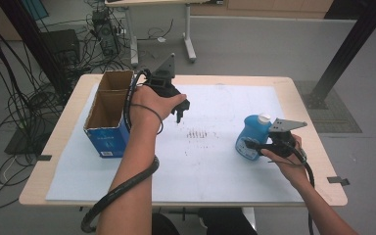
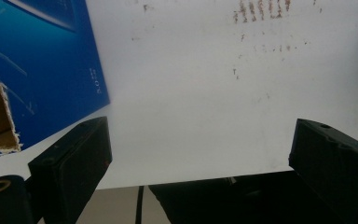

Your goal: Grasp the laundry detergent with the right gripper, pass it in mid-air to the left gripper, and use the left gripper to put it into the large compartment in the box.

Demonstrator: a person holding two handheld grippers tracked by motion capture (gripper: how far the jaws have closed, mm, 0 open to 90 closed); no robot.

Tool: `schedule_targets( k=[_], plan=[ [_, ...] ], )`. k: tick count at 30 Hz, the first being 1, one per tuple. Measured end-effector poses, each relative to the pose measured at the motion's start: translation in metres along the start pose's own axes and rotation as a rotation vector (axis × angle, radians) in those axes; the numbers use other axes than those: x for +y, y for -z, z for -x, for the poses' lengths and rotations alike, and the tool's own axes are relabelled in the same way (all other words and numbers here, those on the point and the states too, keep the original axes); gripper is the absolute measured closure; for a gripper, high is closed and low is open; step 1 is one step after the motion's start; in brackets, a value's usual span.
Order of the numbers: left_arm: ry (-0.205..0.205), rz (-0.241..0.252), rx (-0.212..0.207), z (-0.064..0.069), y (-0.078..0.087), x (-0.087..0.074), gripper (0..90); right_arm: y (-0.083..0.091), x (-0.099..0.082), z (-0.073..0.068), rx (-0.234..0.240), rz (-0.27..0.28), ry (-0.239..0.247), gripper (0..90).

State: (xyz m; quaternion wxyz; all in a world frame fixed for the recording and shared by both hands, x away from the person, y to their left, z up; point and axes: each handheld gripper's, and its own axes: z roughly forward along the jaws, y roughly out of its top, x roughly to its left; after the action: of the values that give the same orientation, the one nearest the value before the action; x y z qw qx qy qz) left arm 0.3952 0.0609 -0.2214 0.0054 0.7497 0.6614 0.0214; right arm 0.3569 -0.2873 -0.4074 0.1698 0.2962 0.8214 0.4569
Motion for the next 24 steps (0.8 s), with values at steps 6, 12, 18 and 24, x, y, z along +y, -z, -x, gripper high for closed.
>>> schedule_targets(
  k=[6,12,18,24],
  plan=[
    [0.002,-0.003,0.001,-0.0013,-0.0005,-0.0001,6.2,0.0000,0.0003,-0.0001,-0.001,-0.002,0.001,42.3],
    [0.005,-0.002,0.004,-0.0022,-0.0005,-0.0003,6.2,0.0001,0.0003,-0.0001,0.000,-0.002,0.003,42.5],
    [0.005,-0.002,0.004,-0.0025,-0.0003,-0.0005,6.2,0.0000,0.0002,-0.0001,-0.001,-0.001,0.003,42.6],
    [0.005,-0.004,0.005,-0.0023,-0.0004,-0.0006,6.2,0.0001,0.0000,-0.0001,-0.001,0.000,0.004,42.6]
  ],
)
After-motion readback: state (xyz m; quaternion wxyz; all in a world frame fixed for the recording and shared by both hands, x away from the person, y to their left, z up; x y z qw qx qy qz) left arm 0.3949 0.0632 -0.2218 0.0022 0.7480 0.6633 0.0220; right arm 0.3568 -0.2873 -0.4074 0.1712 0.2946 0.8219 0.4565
